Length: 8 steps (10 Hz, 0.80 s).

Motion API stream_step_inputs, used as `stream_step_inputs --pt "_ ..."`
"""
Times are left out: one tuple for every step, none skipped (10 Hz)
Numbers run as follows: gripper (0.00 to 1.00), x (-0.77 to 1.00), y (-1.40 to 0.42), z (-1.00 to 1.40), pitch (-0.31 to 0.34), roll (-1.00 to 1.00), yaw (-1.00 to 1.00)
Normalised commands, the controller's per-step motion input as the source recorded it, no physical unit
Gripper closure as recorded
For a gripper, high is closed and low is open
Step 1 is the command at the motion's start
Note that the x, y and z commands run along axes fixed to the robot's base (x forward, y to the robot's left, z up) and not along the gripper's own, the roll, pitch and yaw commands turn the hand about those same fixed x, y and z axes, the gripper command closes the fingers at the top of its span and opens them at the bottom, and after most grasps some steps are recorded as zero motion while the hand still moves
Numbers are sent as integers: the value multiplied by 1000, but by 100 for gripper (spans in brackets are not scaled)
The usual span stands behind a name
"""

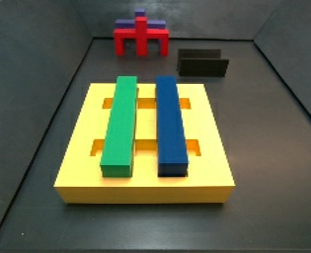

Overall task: Pick up the purple object. Move up. Move to above the board. Insert the purple object.
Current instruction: Pick up the purple object.

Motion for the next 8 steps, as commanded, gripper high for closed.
stream_step_inputs --pt "0 -20 23 0 0 0 0" --pt "0 -11 694 -169 0 0 -17" --pt "0 0 891 -326 0 34 -97" --pt "0 0 951 -349 0 13 -54" --pt "0 0 1000 -357 0 0 -9" --pt "0 0 1000 -331 0 0 0" --pt "0 0 1000 -254 0 0 0" --pt "0 0 989 -180 0 0 -20"
